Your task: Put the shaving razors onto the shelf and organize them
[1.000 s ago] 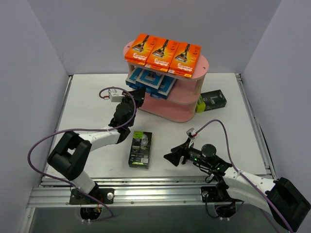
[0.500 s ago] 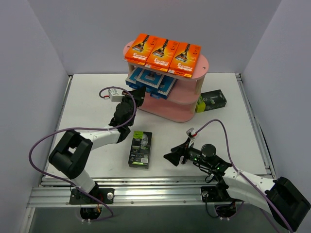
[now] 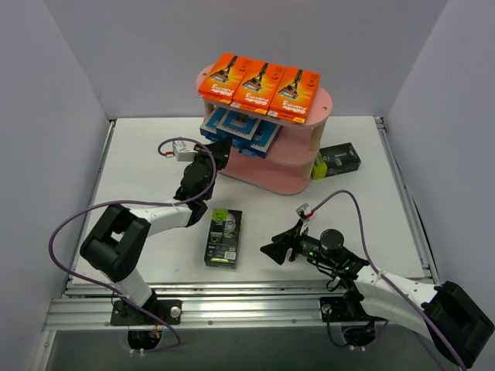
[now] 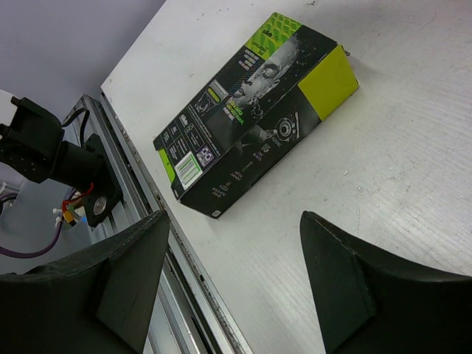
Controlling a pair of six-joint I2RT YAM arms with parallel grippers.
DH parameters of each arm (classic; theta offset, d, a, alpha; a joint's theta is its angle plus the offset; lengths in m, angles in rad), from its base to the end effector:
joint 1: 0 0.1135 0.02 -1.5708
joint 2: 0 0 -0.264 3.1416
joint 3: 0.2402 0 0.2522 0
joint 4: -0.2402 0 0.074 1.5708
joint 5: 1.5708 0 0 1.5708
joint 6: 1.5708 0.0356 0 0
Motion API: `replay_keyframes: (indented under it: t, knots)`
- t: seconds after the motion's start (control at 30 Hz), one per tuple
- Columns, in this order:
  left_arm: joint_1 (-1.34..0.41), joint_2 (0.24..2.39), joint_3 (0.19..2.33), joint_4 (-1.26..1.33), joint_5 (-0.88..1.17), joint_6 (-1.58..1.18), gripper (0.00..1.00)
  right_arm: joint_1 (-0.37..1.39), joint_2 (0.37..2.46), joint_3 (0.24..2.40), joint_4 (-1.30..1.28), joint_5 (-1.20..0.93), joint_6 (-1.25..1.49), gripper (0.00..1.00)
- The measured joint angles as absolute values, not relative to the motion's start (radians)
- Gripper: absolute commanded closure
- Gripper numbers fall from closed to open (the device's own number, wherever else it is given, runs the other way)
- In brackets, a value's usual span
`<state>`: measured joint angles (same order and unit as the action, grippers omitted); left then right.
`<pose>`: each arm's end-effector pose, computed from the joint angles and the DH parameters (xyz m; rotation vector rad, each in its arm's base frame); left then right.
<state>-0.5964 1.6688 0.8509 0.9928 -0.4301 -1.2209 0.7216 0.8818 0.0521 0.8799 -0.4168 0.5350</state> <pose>0.3077 -0.1910 0.2570 -0.8185 1.2854 -1.1886 0.1168 0.1219 0.1824 -0.5152 1.5968 1.2925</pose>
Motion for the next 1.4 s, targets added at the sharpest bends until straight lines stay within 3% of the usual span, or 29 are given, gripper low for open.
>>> replay_keyframes:
  t: [0.13,0.4,1.4]
  knots:
    - [-0.594,1.669,0.851,0.997,-0.422,-1.221,0.96,0.722,0.882,0.052,0.880,-0.417,0.535,0.33]
    - [-0.587,1.671,0.851,0.999,-0.411,-1.229,0.83,0.722,0.882,0.052,0.881,-0.417,0.535,0.33]
    - [-0.570,1.677,0.851,0.999,-0.382,-1.249,0.69,0.722,0.893,0.052,0.894,-0.417,0.535,0.33]
